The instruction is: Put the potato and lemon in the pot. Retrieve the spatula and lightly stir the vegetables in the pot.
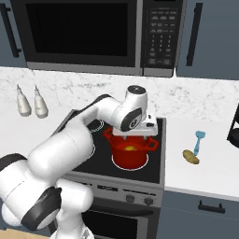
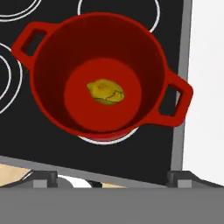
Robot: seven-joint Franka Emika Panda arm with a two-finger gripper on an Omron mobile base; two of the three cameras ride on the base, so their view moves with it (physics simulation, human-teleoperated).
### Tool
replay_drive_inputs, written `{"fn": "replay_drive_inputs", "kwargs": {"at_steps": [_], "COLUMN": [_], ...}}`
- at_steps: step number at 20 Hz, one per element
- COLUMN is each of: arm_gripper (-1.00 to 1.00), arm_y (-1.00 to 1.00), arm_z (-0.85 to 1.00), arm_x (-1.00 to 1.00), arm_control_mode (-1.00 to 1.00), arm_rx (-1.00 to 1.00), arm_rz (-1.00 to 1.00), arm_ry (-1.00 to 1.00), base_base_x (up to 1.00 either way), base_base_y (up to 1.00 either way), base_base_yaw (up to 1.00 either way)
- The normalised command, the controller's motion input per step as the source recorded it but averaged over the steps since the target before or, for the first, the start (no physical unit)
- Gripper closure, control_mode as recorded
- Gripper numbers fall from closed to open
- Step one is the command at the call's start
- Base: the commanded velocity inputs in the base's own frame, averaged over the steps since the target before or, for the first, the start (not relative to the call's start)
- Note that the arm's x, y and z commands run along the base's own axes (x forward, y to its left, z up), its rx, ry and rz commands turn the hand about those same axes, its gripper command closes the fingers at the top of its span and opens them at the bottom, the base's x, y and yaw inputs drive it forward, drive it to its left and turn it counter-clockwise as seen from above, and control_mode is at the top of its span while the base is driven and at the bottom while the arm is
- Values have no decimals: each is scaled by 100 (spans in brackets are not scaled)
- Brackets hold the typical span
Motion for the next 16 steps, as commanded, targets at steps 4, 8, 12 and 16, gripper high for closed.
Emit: {"fn": "replay_drive_inputs", "kwargs": {"at_steps": [4,8,12,16], "arm_gripper": [-100,-100,-100,-100], "arm_y": [-75,-75,-84,-91], "arm_z": [12,0,-12,-21], "arm_x": [-61,-24,4,26], "arm_control_mode": [-100,-100,-100,-100], "arm_rx": [-5,-8,-6,0], "arm_rz": [15,22,23,22], "arm_ry": [0,-15,-7,2], "base_base_x": [0,0,0,0], "base_base_y": [0,0,0,0], "base_base_yaw": [0,0,0,0]}}
